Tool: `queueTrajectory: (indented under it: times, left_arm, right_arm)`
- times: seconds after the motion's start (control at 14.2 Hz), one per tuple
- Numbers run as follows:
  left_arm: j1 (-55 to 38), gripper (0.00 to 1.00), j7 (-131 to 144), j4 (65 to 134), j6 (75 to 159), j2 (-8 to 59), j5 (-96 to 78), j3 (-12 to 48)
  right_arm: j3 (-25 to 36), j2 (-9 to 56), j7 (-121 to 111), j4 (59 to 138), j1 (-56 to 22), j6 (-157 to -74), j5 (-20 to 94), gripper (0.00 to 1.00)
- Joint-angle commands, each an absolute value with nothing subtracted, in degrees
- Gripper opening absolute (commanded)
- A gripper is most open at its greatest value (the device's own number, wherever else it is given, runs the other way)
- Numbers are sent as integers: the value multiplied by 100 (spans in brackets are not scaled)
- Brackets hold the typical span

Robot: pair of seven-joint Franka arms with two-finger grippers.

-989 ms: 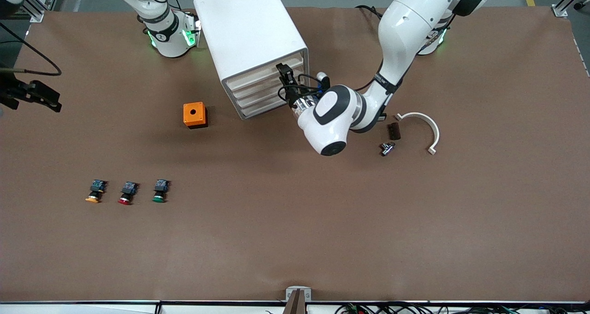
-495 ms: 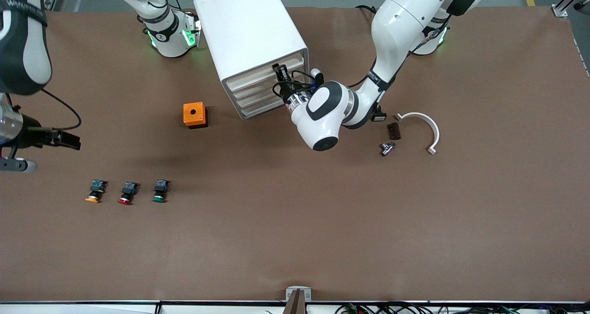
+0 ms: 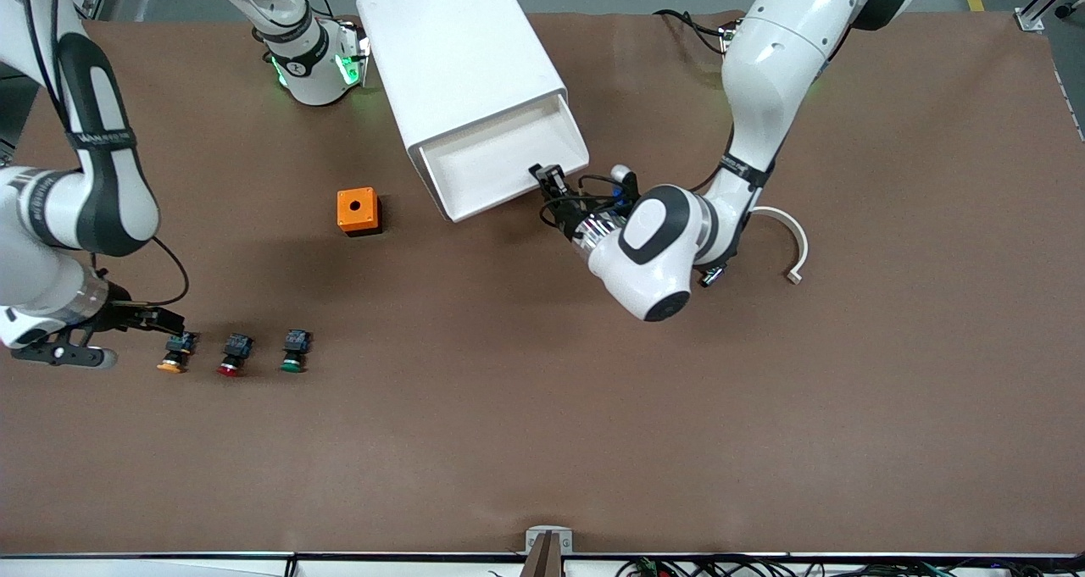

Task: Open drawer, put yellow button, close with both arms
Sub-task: 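Pull the drawer open with the left gripper while the right gripper reaches buttons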

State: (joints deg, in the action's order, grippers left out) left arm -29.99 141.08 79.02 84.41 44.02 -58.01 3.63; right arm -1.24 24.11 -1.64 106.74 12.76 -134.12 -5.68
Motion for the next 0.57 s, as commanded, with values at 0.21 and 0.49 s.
queueTrajectory:
  times: [0.21, 0.49]
  left_arm:
    - [-2945, 100, 13922, 7743, 8921, 4465, -5827, 246]
    - [-2786, 100, 13887, 7498, 8895, 4421, -5757, 54]
  right_arm:
    - [-202, 3216, -167, 10784, 1573, -14510, -466, 100]
    - [-211, 3498, -246, 10767, 1696, -14774, -483, 100]
